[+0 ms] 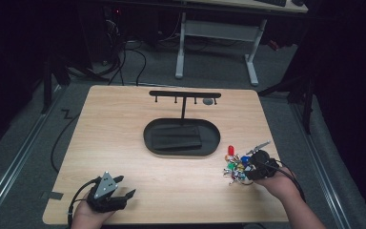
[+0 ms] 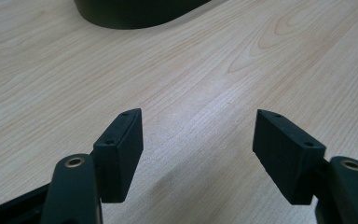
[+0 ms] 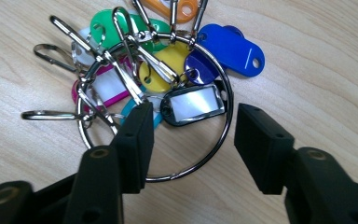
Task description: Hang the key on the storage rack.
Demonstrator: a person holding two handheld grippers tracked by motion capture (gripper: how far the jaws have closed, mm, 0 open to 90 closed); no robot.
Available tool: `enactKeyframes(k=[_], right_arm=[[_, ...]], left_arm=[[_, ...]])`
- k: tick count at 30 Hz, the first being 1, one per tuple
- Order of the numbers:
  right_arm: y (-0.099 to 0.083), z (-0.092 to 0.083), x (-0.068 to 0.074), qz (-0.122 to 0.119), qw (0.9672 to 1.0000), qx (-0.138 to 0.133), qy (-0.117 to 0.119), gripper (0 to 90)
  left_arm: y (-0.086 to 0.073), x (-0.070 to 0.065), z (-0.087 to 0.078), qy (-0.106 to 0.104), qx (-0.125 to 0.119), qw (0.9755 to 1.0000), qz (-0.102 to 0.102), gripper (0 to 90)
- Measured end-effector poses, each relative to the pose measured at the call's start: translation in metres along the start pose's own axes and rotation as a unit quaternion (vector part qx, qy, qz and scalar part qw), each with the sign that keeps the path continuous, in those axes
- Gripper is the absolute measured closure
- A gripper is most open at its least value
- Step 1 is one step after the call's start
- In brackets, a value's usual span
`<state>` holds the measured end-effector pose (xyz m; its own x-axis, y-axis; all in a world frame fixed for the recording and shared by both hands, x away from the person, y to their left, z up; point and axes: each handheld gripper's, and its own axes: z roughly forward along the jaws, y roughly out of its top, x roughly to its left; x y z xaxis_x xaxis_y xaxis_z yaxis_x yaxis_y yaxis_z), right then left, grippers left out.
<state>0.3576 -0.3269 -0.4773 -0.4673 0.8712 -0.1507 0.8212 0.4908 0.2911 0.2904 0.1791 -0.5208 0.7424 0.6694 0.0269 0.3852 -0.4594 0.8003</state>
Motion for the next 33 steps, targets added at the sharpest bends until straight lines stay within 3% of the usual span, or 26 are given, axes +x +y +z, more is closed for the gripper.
enactKeyframes(k=[6,9,13,16,21,25,29,33], right_arm=[[0.012,0.004,-0.012,-0.006,0.9995,0.028,0.012,57.1],[0.016,0.008,-0.018,0.01,0.9984,0.045,0.032,62.3],[0.019,0.013,-0.022,0.01,0.998,0.054,0.032,66.3],[0.022,0.015,-0.022,-0.004,0.9975,0.065,0.028,69.8],[0.028,0.019,-0.026,-0.012,0.9958,0.084,0.035,71.0],[0.036,0.018,-0.029,-0.01,0.9954,0.081,0.049,72.1],[0.042,0.023,-0.027,-0.024,0.9925,0.107,0.054,70.9],[0.045,0.025,-0.029,-0.021,0.9918,0.112,0.057,71.9]], left_arm=[[-0.001,0.001,0.001,-0.003,0.004,1.0,-0.003,34.2],[-0.001,0.001,0.001,-0.003,0.004,1.0,-0.004,34.7],[-0.002,0.002,0.002,-0.005,0.008,1.0,-0.003,34.6],[-0.002,0.001,0.002,-0.007,0.009,0.9999,-0.002,34.6],[-0.002,0.001,0.003,-0.009,0.014,0.9999,0.001,34.6],[-0.002,0.001,0.003,-0.009,0.012,0.9999,0.0,34.6],[-0.003,0.001,0.002,-0.009,0.014,0.9999,0.0,34.6],[-0.003,0.001,0.002,-0.009,0.014,0.9999,0.001,34.6]])
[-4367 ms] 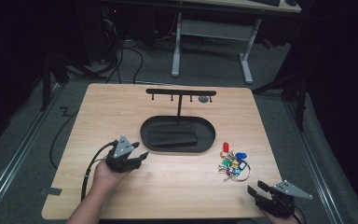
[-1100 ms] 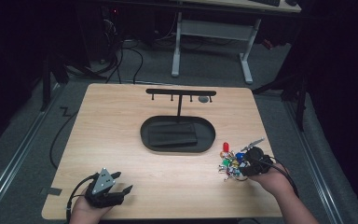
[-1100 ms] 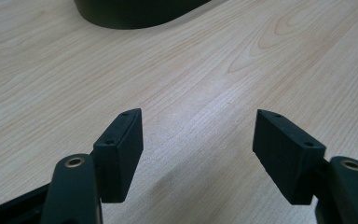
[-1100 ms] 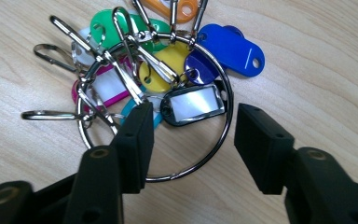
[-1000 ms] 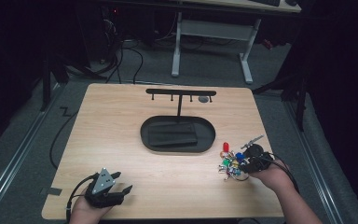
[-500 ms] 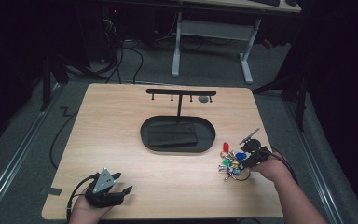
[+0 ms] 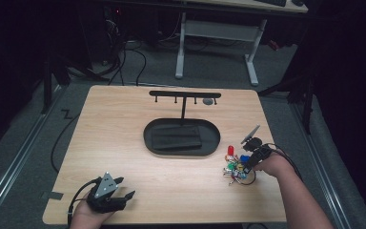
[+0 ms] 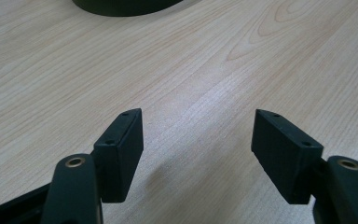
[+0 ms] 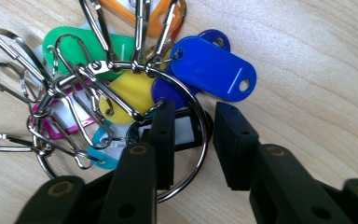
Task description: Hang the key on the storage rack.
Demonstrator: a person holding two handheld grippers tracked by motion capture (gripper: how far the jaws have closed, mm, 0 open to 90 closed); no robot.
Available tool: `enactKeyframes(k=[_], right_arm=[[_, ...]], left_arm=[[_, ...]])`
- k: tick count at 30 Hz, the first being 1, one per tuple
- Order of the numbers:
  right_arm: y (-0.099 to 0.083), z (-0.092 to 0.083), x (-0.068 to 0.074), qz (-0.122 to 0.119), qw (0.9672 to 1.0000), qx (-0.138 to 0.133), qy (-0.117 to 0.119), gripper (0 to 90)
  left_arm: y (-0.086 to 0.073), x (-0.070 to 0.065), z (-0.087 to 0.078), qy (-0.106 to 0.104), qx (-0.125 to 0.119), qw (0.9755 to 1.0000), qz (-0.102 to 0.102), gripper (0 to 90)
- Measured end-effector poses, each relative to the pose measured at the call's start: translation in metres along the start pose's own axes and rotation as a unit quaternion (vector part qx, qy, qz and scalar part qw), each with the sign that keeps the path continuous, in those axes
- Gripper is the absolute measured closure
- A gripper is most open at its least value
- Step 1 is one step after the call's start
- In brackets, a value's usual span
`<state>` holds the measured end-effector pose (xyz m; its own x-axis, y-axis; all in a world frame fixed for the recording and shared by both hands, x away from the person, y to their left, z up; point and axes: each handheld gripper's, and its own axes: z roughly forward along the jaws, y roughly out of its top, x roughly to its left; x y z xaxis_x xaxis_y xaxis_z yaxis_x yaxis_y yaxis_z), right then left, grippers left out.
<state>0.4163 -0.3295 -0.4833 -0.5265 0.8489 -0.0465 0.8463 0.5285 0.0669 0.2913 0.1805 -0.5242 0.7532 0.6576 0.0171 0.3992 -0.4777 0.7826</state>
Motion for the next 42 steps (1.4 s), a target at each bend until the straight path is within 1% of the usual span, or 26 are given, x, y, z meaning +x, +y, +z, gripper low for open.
enactKeyframes(k=[2,3,5,7,8,9,10,13,16,17,20,22,24,25,27,28,29,30,31,33,36,38,39,42], right_arm=[[0.0,0.0,0.0,-0.005,1.0,0.004,-0.001,74.6],[0.001,0.0,0.0,-0.006,1.0,0.007,0.0,78.7],[0.001,0.0,0.002,-0.01,0.9999,0.009,-0.006,82.1],[0.001,0.0,0.004,-0.022,0.9996,0.011,-0.016,85.2],[0.002,0.0,0.005,-0.025,0.9994,0.013,-0.021,86.3],[0.003,0.0,0.008,-0.024,0.9992,0.021,-0.023,86.5],[0.004,-0.002,0.012,-0.035,0.9987,0.022,-0.03,86.6],[0.007,-0.012,0.021,-0.053,0.9978,0.021,-0.032,86.7],[0.006,-0.026,0.026,-0.061,0.9975,0.01,-0.034,86.7],[0.005,-0.031,0.026,-0.064,0.9975,0.005,-0.031,86.7],[0.002,-0.042,0.028,-0.062,0.9979,-0.005,-0.018,86.8],[-0.001,-0.049,0.029,-0.058,0.9983,-0.011,-0.004,86.9],[-0.003,-0.053,0.03,-0.056,0.9983,-0.016,0.0,86.9],[-0.005,-0.053,0.03,-0.055,0.9983,-0.017,0.007,86.9],[-0.008,-0.048,0.03,-0.048,0.9986,-0.018,0.013,86.8],[-0.01,-0.043,0.029,-0.047,0.9987,-0.016,0.017,86.8],[-0.013,-0.034,0.029,-0.045,0.9988,-0.01,0.015,86.7],[-0.015,-0.03,0.029,-0.04,0.999,-0.006,0.017,86.7],[-0.016,-0.025,0.029,-0.041,0.999,-0.001,0.019,86.6],[-0.018,-0.016,0.03,-0.036,0.9991,0.0,0.022,86.6],[-0.018,-0.011,0.032,-0.041,0.9991,0.001,0.016,86.6],[-0.017,-0.009,0.033,-0.039,0.9991,0.003,0.013,86.6],[-0.016,-0.008,0.033,-0.04,0.9991,0.003,0.016,86.5],[-0.015,-0.007,0.034,-0.043,0.999,0.006,0.011,86.5]], left_arm=[[0.0,0.0,0.0,-0.001,0.001,1.0,-0.001,34.6],[0.0,0.0,0.0,-0.001,0.002,1.0,-0.001,34.6],[0.0,0.0,0.0,-0.001,0.001,1.0,-0.001,34.6],[0.0,0.0,0.0,-0.001,0.003,1.0,0.001,34.6],[-0.001,0.0,0.0,-0.002,0.003,1.0,0.001,34.6],[-0.001,0.0,0.0,-0.002,0.003,1.0,0.001,34.6],[-0.001,-0.001,0.001,-0.002,0.003,1.0,0.0,34.6],[-0.001,-0.001,0.002,-0.002,0.007,1.0,0.0,34.6],[-0.001,0.0,0.002,0.0,0.006,1.0,-0.002,34.6],[-0.001,0.0,0.002,0.0,0.006,1.0,-0.003,34.6],[-0.001,0.0,0.002,0.0,0.006,1.0,-0.003,34.6],[-0.001,-0.001,0.002,-0.001,0.005,1.0,-0.002,34.6],[0.0,-0.002,0.002,-0.002,0.006,1.0,0.001,34.5],[0.0,-0.002,0.003,-0.003,0.005,1.0,0.001,34.5],[0.0,-0.002,0.003,-0.004,0.006,1.0,0.003,34.5],[0.0,-0.002,0.003,-0.004,0.007,1.0,0.003,34.4],[0.0,-0.002,0.003,-0.005,0.007,1.0,0.003,34.4],[-0.001,-0.002,0.003,-0.005,0.007,1.0,0.003,34.4],[-0.001,-0.002,0.003,-0.005,0.007,1.0,0.004,34.4],[-0.001,-0.002,0.003,-0.006,0.009,0.9999,0.004,34.4],[-0.001,-0.002,0.005,-0.007,0.012,0.9999,0.004,34.4],[-0.001,-0.003,0.005,-0.007,0.011,0.9999,0.003,34.4],[-0.001,-0.004,0.005,-0.007,0.011,0.9999,0.004,34.4],[-0.002,-0.004,0.005,-0.008,0.012,0.9999,0.003,34.4]])
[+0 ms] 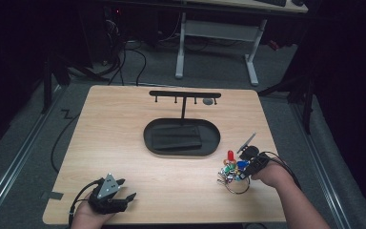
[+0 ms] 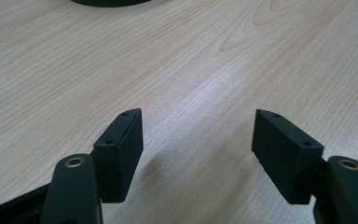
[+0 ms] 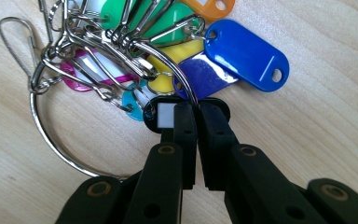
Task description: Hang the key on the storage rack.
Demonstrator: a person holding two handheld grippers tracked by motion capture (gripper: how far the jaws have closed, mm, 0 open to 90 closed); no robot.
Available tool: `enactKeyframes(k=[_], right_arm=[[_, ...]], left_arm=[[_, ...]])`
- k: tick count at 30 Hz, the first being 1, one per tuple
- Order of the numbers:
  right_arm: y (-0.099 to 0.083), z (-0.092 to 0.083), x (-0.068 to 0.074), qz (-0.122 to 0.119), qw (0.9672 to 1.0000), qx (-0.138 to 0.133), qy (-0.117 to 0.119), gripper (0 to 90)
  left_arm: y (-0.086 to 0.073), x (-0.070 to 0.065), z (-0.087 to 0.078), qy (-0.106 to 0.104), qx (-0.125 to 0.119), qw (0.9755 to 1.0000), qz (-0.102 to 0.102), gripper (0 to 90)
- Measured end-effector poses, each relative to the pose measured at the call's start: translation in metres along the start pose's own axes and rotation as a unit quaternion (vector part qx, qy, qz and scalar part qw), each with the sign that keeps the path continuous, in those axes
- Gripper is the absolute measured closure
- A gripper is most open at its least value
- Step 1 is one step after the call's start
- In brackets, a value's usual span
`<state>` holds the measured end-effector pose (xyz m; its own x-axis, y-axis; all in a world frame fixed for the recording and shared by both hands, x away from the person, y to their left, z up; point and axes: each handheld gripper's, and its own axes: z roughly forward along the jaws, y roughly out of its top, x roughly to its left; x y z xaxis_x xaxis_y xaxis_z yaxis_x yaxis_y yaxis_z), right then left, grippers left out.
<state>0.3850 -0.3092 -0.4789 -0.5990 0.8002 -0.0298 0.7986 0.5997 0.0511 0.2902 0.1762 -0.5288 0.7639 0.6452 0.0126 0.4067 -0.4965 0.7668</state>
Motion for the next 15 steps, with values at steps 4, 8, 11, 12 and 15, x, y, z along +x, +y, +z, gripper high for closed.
enactKeyframes(k=[4,8,11,12,15], right_arm=[[0.001,-0.001,0.002,-0.007,0.9999,-0.005,-0.012,86.6],[0.001,-0.02,0.008,-0.026,0.9996,-0.003,-0.007,86.9],[0.001,-0.037,0.014,-0.035,0.9993,-0.015,-0.002,87.0],[0.001,-0.045,0.016,-0.041,0.9989,-0.021,-0.003,87.1],[0.002,-0.064,0.025,-0.046,0.9984,-0.031,-0.005,87.1]], left_arm=[[-0.001,-0.001,0.001,-0.001,0.003,1.0,0.004,34.2],[-0.001,0.0,0.0,-0.002,0.004,1.0,0.003,34.1],[-0.002,0.001,-0.001,-0.001,0.0,1.0,-0.002,34.0],[-0.002,0.001,-0.001,-0.001,0.0,1.0,-0.002,34.0],[-0.001,0.0,-0.002,-0.002,0.001,1.0,0.002,33.9]])
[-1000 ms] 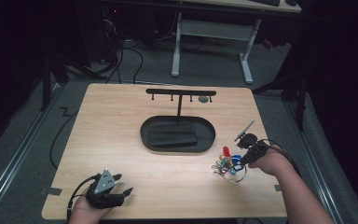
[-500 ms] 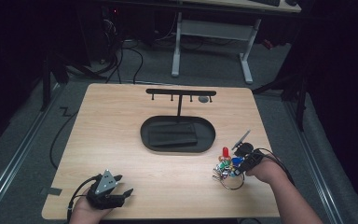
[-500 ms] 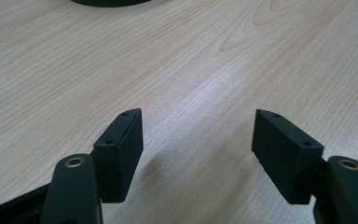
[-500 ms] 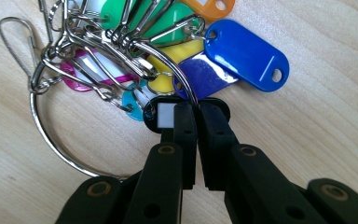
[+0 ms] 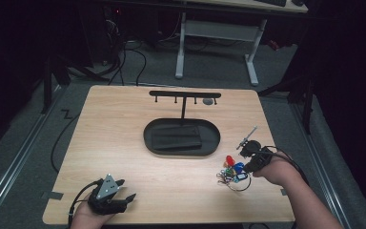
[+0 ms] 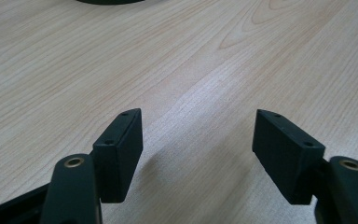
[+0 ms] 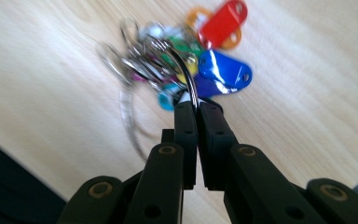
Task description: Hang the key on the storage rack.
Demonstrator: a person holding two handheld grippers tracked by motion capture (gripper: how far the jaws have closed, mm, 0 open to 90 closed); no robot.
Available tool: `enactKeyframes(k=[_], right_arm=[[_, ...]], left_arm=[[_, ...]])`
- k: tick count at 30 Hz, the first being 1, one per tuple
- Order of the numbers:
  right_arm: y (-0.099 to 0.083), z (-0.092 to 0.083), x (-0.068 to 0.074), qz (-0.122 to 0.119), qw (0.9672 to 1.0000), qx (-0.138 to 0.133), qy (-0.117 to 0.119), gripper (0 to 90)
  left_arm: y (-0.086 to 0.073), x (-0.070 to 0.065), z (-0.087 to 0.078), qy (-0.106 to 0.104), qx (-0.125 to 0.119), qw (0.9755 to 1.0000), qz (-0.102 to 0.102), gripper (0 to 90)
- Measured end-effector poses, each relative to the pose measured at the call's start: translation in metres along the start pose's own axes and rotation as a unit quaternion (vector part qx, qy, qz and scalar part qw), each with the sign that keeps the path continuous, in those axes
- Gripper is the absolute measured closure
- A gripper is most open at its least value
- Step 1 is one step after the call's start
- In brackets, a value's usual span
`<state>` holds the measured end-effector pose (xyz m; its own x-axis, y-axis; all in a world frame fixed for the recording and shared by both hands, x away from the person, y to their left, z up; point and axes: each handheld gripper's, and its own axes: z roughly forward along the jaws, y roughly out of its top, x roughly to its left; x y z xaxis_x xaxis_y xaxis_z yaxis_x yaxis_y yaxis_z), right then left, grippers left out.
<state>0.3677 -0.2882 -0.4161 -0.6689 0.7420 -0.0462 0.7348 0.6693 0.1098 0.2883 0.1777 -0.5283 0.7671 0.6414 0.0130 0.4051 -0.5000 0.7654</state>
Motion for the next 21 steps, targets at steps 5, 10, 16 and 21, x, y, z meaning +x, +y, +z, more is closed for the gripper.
enactKeyframes(k=[5,10,16,21], right_arm=[[0.007,-0.027,0.009,-0.012,0.9998,-0.006,-0.016,87.3],[0.013,-0.044,0.012,-0.022,0.9993,-0.012,-0.028,87.3],[0.022,-0.056,0.014,-0.03,0.9992,-0.005,-0.026,87.3],[0.03,-0.071,0.013,-0.027,0.9992,-0.014,-0.024,87.3]], left_arm=[[0.001,-0.001,0.001,0.0,0.0,1.0,0.002,33.9],[0.001,0.0,0.001,-0.001,0.001,1.0,0.003,33.7],[0.001,0.0,0.0,-0.002,-0.003,1.0,0.003,33.8],[0.001,0.001,0.0,-0.001,-0.004,1.0,0.003,33.7]])
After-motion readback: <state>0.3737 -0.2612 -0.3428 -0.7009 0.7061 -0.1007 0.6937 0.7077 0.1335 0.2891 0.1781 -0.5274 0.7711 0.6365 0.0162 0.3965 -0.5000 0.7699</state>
